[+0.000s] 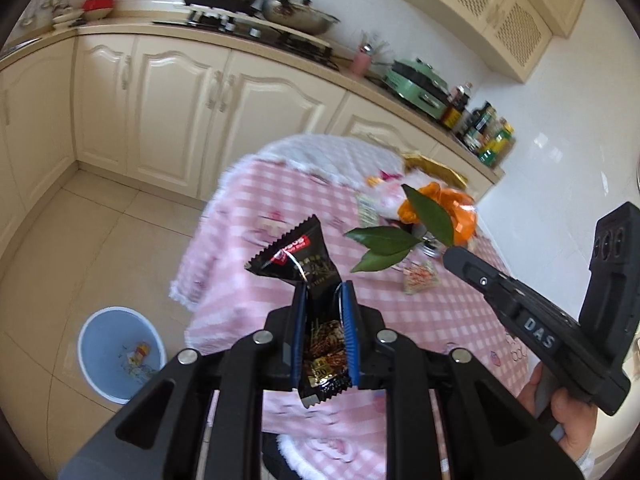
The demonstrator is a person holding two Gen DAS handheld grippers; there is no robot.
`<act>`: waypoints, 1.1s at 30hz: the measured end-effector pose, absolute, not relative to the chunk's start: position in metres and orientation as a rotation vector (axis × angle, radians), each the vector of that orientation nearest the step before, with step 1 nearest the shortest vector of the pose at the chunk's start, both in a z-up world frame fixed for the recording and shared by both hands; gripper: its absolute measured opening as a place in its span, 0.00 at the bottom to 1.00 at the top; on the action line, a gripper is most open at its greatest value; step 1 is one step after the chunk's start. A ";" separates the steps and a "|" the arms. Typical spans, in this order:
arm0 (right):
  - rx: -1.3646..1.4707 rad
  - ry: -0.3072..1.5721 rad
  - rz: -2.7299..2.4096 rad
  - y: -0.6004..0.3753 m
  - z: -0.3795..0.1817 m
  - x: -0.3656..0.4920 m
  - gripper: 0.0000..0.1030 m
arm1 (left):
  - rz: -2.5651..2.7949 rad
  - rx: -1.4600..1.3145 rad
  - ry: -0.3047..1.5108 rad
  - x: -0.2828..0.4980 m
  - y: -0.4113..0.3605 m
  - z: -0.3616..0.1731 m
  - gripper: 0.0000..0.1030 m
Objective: Collect trash
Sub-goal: 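Carry the wrapper and flower sprig over the bin and open both tools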
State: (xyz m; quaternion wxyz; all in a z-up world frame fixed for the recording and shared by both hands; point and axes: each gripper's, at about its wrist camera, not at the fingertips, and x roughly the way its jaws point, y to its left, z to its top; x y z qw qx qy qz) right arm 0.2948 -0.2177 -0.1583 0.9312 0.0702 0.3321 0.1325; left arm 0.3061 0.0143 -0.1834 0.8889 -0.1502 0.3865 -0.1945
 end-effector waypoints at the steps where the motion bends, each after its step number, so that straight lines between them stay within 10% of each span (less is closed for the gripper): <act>1: 0.138 0.682 0.293 -0.207 -0.158 0.296 0.04 | -0.390 -0.319 0.799 0.305 0.025 -0.184 0.16; 25: 0.022 1.095 0.597 0.050 -0.355 0.388 0.04 | 0.010 -0.506 1.149 0.369 0.247 -0.391 0.18; 30: 0.026 1.116 0.567 0.051 -0.372 0.398 0.04 | 0.050 -0.503 1.167 0.387 0.254 -0.409 0.55; 33: 0.024 1.132 0.563 0.057 -0.381 0.403 0.04 | 0.093 -0.491 1.150 0.385 0.260 -0.411 0.57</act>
